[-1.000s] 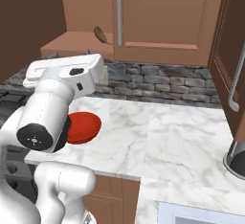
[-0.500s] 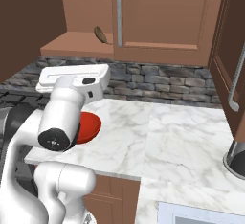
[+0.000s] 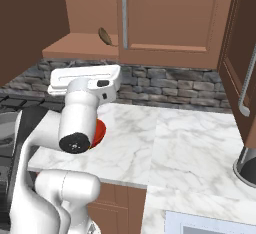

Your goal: Open the cabinet and move the ladle to the pot. Then close the cabinet.

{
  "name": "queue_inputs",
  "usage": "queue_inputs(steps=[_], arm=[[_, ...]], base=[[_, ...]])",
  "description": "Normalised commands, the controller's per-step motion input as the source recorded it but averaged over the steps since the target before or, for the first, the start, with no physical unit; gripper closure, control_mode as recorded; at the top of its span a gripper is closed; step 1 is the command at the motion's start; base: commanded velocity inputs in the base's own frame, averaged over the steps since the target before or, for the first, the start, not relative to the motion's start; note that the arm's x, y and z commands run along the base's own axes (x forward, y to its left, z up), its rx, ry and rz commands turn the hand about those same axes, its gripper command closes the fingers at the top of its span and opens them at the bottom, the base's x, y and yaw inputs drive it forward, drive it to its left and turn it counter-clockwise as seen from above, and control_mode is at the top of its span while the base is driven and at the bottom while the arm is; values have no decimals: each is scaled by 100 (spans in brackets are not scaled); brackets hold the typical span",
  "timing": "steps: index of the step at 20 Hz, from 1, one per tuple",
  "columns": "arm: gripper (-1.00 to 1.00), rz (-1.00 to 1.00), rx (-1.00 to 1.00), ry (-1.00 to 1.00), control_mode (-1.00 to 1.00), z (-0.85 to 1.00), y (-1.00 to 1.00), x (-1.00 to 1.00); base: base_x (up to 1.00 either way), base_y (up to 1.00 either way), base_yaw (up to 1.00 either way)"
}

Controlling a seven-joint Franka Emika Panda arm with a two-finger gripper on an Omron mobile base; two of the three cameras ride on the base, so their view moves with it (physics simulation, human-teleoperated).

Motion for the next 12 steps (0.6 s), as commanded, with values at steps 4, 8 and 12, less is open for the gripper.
queue_inputs(steps=[4, 8, 12], arm=[[-100, 3, 2, 0, -100, 0, -19, 42], [-100, 0, 0, -1, -100, 0, -9, 33], [-100, 0, 0, -1, -100, 0, -8, 30]], base=[[0, 0, 0], [0, 0, 0], [0, 0, 0]])
